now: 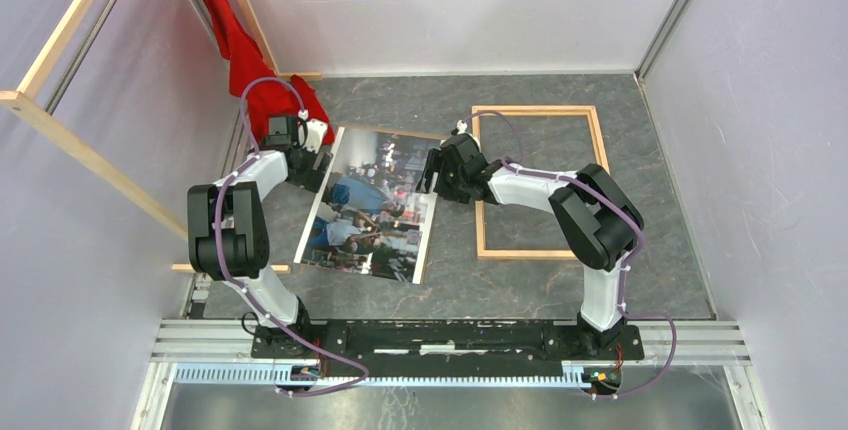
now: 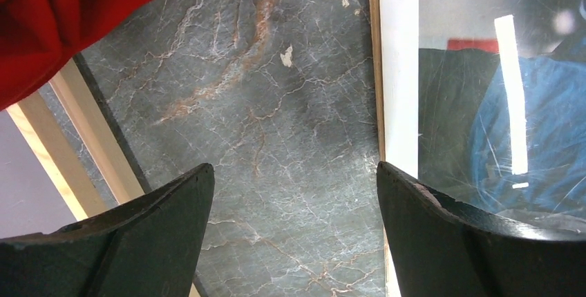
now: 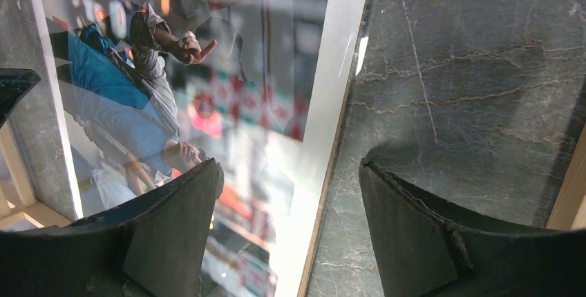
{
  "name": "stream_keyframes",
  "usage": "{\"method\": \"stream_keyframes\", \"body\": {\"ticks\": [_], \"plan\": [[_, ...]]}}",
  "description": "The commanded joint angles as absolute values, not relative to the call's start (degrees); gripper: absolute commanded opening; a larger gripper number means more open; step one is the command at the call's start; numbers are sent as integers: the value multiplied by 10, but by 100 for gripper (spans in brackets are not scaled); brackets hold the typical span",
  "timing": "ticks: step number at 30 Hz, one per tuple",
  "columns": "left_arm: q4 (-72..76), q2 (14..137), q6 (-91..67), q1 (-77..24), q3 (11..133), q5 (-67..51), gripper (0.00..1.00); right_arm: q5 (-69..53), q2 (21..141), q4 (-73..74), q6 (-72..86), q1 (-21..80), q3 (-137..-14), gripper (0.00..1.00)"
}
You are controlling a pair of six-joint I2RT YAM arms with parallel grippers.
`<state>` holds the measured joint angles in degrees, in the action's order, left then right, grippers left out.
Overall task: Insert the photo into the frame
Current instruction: Pick up the photo frame item at the center of the board.
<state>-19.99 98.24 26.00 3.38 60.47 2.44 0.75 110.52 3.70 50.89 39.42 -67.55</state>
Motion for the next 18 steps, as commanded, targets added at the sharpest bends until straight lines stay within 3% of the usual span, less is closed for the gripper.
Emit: {"method": "stream_keyframes", "body": {"ticks": [1, 9, 18], "plan": [[-167, 979, 235, 24, 595, 12, 93, 27, 1126, 47, 498, 395, -685, 81], [-101, 926, 237, -24, 527, 36, 92, 32, 1133, 52, 492, 395, -691, 81], [-109, 960, 247, -41, 529, 57, 92, 25, 1130, 37, 502, 394, -681, 81]]}}
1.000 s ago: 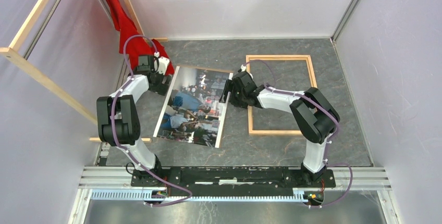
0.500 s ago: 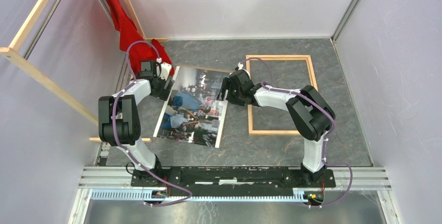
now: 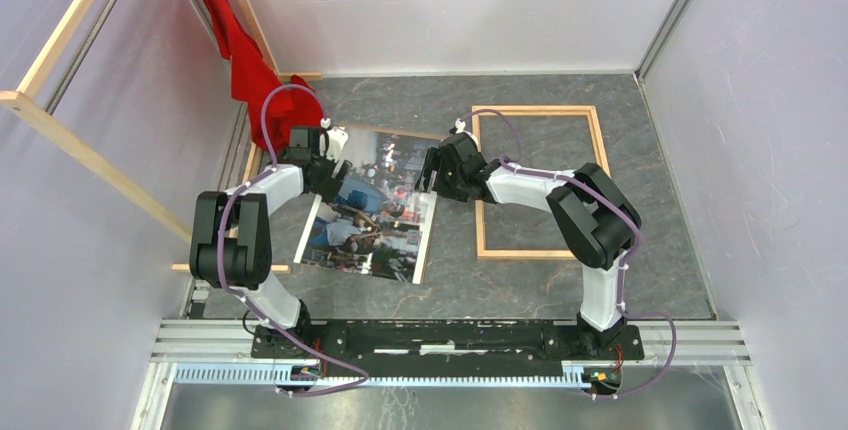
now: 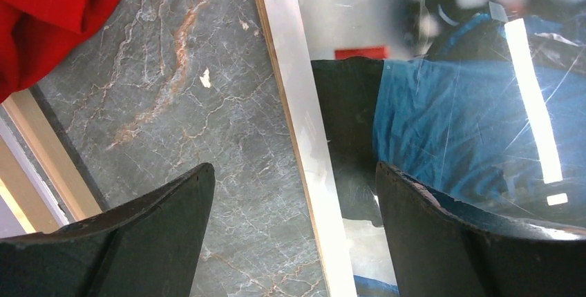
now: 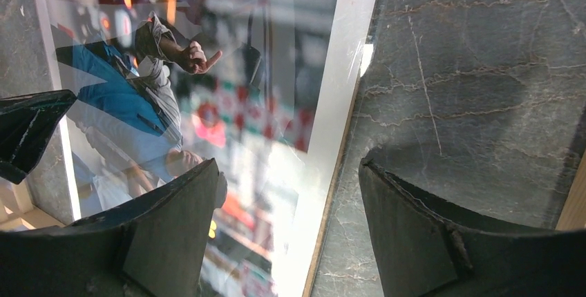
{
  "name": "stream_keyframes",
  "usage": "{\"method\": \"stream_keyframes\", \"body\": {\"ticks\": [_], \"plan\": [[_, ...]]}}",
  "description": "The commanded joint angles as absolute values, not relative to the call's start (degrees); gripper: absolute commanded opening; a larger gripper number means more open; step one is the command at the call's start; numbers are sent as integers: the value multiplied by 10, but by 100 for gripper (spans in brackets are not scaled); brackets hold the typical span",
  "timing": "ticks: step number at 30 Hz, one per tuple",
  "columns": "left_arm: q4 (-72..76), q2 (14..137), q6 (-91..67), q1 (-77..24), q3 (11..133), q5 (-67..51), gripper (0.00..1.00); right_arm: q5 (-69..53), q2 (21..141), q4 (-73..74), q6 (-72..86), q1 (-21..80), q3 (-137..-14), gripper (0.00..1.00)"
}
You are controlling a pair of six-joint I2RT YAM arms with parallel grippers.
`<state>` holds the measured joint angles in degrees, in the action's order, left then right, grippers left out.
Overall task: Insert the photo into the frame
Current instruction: Pick up the photo frame item at the center of the board.
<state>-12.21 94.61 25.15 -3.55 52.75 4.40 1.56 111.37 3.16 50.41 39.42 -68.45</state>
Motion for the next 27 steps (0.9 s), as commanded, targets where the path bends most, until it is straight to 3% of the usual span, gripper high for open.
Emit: {"method": "stream_keyframes", "body": {"ticks": [1, 18, 27], "plan": [[-113, 962, 248, -45, 529, 57, 92, 24, 1131, 34, 503, 393, -683, 81], [-150, 995, 263, -56, 540, 51, 80, 23, 1163, 31, 468, 403, -770, 80], [-155, 1002, 268, -57, 542, 43, 73, 82, 1155, 77, 396, 446, -833, 79]]}}
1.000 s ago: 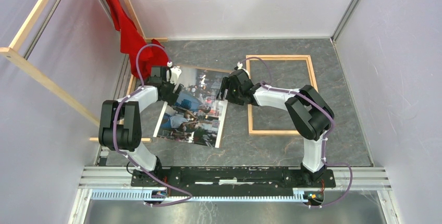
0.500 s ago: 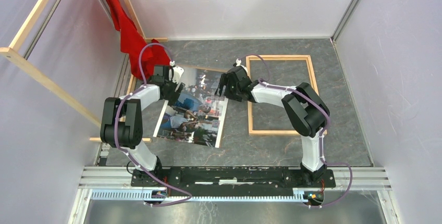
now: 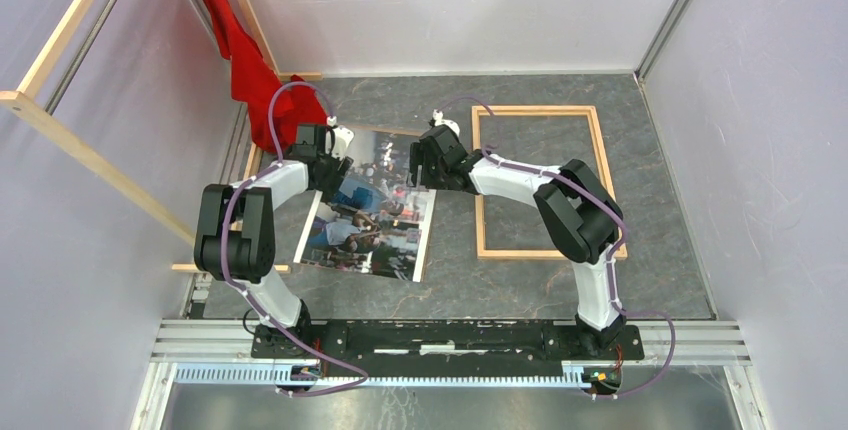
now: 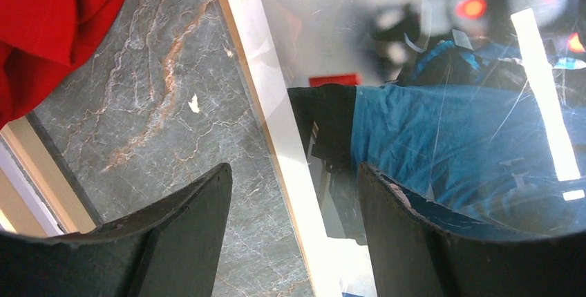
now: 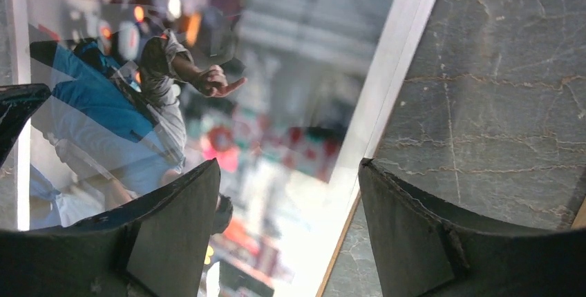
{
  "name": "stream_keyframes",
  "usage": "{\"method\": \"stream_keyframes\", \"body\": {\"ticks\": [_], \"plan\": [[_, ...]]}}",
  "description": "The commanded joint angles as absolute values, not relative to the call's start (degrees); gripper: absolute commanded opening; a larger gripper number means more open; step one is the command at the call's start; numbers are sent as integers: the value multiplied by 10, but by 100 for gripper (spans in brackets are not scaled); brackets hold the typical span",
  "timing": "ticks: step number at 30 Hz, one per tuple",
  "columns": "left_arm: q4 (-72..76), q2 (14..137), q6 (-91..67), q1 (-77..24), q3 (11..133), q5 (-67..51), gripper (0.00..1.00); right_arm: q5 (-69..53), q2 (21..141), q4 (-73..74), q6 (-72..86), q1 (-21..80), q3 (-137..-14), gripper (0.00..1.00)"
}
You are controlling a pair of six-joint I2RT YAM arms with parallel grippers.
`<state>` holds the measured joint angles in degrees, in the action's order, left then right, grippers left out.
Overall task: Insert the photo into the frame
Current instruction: Pick up the photo frame item at the center of the board.
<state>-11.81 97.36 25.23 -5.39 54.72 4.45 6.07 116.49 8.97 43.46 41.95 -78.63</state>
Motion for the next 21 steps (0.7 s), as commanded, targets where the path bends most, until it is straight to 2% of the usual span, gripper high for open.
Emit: {"method": "stream_keyframes", "body": {"ticks": [1, 14, 21], "plan": [[-155, 1002, 268, -56, 543, 43, 73, 88, 1154, 82, 391, 450, -837, 79], [-189, 991, 261, -57, 568, 36, 70, 121, 1144, 108, 372, 453, -853, 79], [-212, 979, 266, -56, 585, 20, 70, -15, 1144, -14, 410, 429, -790, 75]]}}
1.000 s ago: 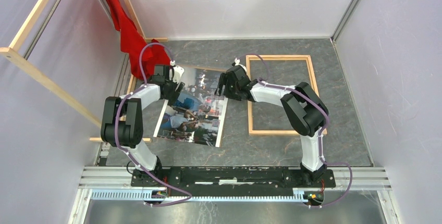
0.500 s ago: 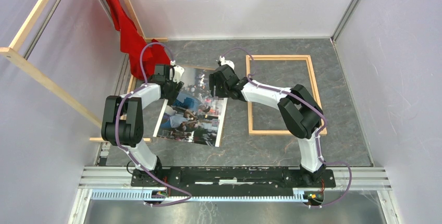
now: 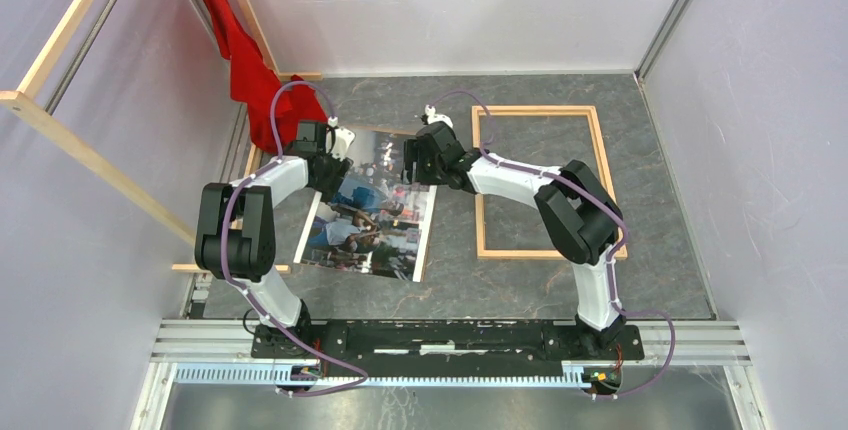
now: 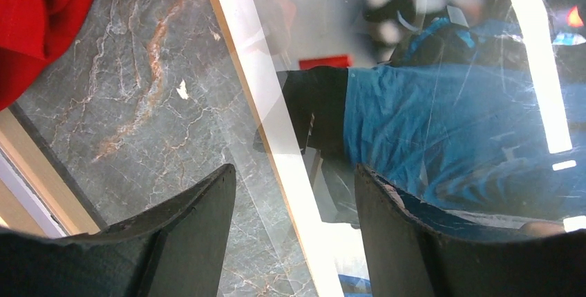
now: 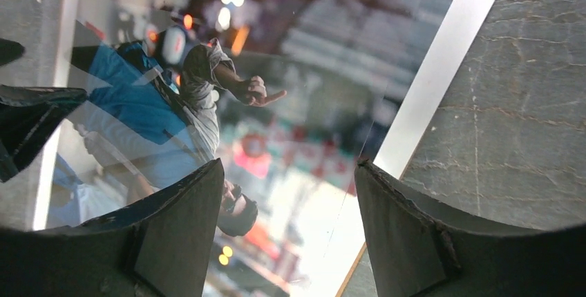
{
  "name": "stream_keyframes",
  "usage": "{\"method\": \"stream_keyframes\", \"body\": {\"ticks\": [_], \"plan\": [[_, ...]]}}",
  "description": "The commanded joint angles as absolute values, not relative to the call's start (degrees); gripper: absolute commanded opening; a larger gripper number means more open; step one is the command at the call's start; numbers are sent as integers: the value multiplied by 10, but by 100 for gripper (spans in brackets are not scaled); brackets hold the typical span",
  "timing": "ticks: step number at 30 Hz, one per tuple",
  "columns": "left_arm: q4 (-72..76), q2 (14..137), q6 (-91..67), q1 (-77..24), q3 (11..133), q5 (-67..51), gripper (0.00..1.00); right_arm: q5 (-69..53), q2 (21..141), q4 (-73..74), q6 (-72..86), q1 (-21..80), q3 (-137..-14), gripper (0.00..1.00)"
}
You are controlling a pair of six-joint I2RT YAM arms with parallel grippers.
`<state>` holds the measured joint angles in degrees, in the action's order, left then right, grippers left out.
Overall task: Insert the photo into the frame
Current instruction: Pick up the photo frame item at the center of the board.
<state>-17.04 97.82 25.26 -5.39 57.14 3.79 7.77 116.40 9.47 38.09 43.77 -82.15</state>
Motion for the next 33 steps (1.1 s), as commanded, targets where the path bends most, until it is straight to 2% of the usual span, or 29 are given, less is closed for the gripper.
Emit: {"method": "stream_keyframes", "body": {"ticks": [1, 10, 22, 33], "plan": [[-211, 983, 268, -56, 583, 23, 70, -32, 1145, -31, 419, 428, -780, 75], [-199, 1015, 280, -56, 570, 29, 68, -170, 1144, -238, 554, 403, -674, 74], [-201, 1028, 290, -56, 565, 24, 66, -233, 1157, -440, 679, 402, -620, 71], [-205, 1029, 292, -56, 565, 22, 64, -221, 1172, -392, 659, 409, -634, 67]]}}
